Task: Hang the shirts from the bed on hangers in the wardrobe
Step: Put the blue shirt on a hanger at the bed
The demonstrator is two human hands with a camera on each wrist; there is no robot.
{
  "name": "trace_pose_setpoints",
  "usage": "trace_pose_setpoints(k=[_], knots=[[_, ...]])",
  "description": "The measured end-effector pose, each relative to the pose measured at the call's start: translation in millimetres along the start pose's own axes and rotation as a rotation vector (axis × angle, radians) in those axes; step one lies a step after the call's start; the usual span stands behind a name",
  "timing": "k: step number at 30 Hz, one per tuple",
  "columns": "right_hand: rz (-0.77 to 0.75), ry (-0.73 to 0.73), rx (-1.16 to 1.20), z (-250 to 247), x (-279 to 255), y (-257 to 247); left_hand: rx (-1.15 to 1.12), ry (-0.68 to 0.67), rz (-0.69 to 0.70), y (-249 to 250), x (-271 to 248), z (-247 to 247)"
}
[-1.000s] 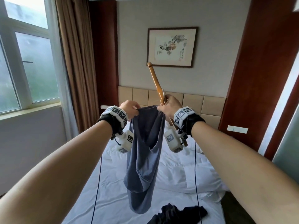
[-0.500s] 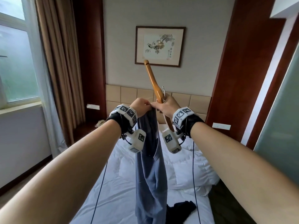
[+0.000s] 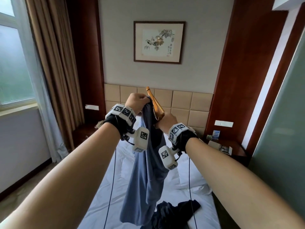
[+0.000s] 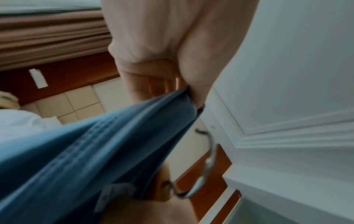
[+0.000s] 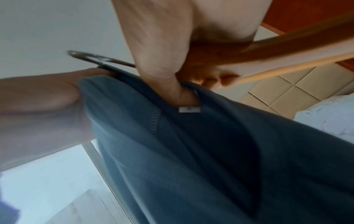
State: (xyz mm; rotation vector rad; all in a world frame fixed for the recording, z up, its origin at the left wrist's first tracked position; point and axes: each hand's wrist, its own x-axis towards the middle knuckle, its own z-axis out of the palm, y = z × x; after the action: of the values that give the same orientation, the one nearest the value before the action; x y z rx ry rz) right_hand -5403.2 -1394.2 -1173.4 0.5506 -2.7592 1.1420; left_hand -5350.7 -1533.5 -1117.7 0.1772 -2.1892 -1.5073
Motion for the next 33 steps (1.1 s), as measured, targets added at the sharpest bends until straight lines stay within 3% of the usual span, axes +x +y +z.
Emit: trace_pose_setpoints(k=[8,14,18,23,29,33], knots=[[0.174,0.124,0.022,18,-6,26,-0.221,0.294,-0.161,-56,-10,-31],[0.335,0.22,0.129,23,-12,47,-0.314,0.426,-0.24,-105,-28,-43],[0.386,0.23,0.284,26,-14,67,-0.262,0.408,-0.318,-136,-42,-39],[0.461,0.206,0.412,29,-28,85,-0.032,0.274,-0.389,-151,-65,-15],[0.449,0.238,0.422,28,-57,126,0.326,0.244,-0.352,-183,-94,18],[0.431,0.197,0.322,32,-81,163,0.217,0.202,-0.435,-204,-113,49]])
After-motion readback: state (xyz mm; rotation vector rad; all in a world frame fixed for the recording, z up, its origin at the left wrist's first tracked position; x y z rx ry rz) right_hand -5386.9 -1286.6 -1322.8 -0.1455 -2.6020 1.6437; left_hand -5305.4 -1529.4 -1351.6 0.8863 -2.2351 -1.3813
